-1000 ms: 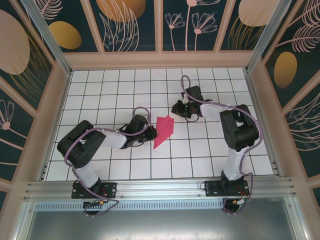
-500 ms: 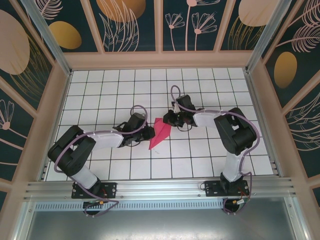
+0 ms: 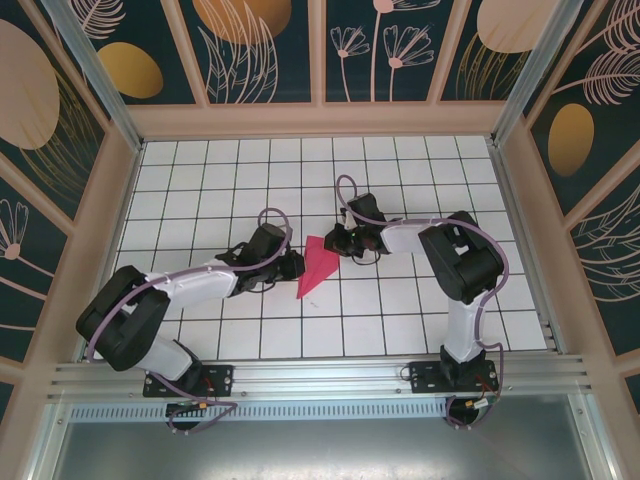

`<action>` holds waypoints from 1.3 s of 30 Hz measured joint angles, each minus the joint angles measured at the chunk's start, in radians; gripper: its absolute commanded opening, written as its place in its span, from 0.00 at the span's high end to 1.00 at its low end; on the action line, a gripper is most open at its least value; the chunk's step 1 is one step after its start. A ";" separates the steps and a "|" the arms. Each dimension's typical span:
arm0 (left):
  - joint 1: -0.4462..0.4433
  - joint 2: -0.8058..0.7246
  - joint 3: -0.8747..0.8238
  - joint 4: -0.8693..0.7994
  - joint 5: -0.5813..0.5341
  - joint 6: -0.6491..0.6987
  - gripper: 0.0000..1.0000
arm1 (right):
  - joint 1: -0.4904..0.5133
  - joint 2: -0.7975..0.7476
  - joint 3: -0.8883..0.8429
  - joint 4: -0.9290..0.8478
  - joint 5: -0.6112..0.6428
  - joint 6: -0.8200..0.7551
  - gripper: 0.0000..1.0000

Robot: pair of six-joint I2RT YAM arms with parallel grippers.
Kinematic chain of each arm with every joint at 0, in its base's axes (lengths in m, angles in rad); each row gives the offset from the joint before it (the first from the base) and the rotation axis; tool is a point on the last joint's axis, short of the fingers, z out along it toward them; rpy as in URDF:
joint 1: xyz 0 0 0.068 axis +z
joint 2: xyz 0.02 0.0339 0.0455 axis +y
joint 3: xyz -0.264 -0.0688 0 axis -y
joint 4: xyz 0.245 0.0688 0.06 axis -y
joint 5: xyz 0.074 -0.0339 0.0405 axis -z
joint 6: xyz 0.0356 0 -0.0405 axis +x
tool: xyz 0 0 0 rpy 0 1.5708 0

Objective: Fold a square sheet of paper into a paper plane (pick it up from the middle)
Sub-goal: Fourth fold the wing at the center of the table.

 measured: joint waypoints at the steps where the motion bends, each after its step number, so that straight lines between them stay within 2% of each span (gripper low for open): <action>1: -0.002 0.011 0.003 0.000 0.011 0.008 0.91 | 0.000 0.000 0.000 0.000 0.000 0.000 0.87; 8: -0.019 0.126 0.055 -0.002 0.058 0.047 0.96 | 0.001 0.000 0.003 -0.003 0.001 0.000 0.87; 13: -0.021 0.186 0.073 -0.006 0.030 0.049 0.99 | 0.001 0.000 0.004 -0.006 0.000 -0.001 0.87; 21: -0.026 0.205 0.061 0.055 0.026 0.035 1.00 | 0.003 -0.026 0.005 -0.029 -0.001 -0.004 0.85; 28: -0.026 0.199 0.023 0.129 0.026 0.017 1.00 | 0.059 -0.083 0.006 -0.013 -0.049 0.001 0.90; 39: -0.027 0.192 0.004 0.156 0.026 0.007 1.00 | 0.088 -0.011 -0.016 0.008 -0.018 0.034 0.95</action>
